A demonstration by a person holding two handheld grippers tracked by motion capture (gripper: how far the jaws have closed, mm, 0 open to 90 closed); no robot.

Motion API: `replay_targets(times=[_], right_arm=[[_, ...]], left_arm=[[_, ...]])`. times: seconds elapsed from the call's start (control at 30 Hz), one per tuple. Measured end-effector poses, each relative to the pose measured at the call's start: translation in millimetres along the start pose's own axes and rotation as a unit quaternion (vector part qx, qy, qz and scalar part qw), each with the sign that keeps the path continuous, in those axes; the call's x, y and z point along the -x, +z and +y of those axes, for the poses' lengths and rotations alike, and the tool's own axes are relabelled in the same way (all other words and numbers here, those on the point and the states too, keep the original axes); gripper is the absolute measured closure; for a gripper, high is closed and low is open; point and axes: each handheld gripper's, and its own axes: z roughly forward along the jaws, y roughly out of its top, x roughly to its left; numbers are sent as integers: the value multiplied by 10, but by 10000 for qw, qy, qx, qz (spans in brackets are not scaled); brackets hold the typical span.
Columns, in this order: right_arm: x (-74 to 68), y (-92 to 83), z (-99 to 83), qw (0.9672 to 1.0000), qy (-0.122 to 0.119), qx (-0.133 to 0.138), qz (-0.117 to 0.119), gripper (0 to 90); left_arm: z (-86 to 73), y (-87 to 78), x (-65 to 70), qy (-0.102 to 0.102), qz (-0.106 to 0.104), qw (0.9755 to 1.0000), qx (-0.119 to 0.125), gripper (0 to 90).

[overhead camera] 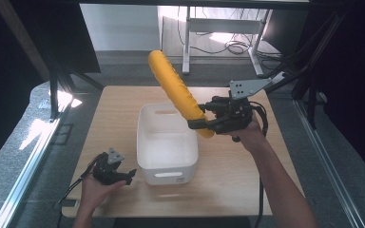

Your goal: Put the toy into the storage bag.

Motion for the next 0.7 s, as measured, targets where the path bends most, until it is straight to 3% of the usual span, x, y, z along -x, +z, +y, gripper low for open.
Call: replay_targets(times=[0.7], right_arm=[[-71, 190, -35, 9995, -6, -12, 315, 514]], left_arm=[[-1, -1, -1, 7, -2, 10000, -7, 136]])
